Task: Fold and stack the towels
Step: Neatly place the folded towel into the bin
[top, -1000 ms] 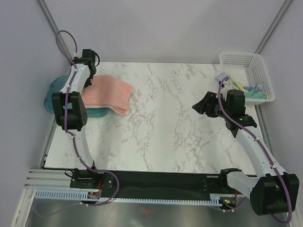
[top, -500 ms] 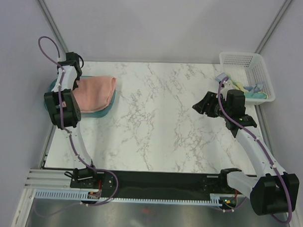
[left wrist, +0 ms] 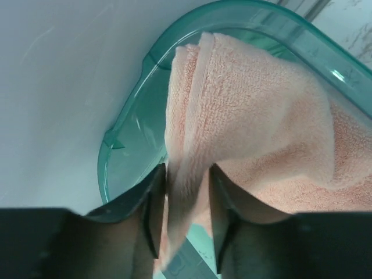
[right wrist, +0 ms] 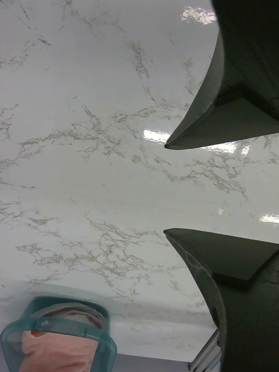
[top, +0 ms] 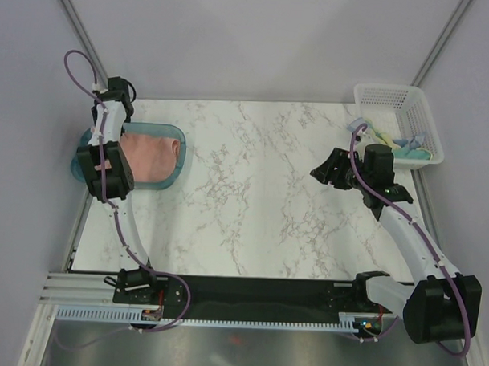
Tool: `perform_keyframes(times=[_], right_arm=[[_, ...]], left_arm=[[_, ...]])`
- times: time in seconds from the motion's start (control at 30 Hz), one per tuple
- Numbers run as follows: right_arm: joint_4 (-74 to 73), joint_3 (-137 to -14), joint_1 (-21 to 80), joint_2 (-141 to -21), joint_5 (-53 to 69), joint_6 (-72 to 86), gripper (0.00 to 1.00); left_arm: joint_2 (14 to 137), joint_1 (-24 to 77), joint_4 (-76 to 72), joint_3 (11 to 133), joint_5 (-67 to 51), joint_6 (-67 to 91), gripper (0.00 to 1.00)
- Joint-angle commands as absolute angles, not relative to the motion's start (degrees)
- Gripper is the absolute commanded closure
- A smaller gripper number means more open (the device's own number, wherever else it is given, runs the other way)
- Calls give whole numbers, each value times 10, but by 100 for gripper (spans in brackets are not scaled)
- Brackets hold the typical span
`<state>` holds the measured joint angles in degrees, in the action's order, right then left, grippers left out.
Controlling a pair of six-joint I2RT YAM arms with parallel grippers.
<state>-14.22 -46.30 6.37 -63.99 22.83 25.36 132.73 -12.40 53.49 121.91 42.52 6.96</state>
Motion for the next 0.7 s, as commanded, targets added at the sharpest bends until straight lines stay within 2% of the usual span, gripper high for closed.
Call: perform_keyframes(times=[0.0, 0.07, 0.23, 0.47, 0.6, 0.63, 0.67], right_arm=[[-132, -475, 64, -640, 217, 243, 35], [-138, -479, 63, -639, 212, 243, 35], [-153, -497, 64, -629, 206, 244, 35], [-159, -532, 65, -624, 202, 279, 35], [-163, -562, 65, -628, 156, 296, 35], [-163, -578, 64, -631, 131, 299, 35], [-169, -590, 64, -635, 116, 299, 35]], left_arm=[[1313, -127, 526, 1231, 466, 67, 56], [1299, -126, 530, 1212, 465, 79, 48], [1252, -127, 533, 1192, 454, 100, 42], [1162, -85, 537, 1173, 301, 111, 24], [1106, -7, 535, 1131, 223, 113, 16], [1094, 13, 534, 1122, 201, 122, 7], [1083, 28, 529, 1112, 150, 130, 6]])
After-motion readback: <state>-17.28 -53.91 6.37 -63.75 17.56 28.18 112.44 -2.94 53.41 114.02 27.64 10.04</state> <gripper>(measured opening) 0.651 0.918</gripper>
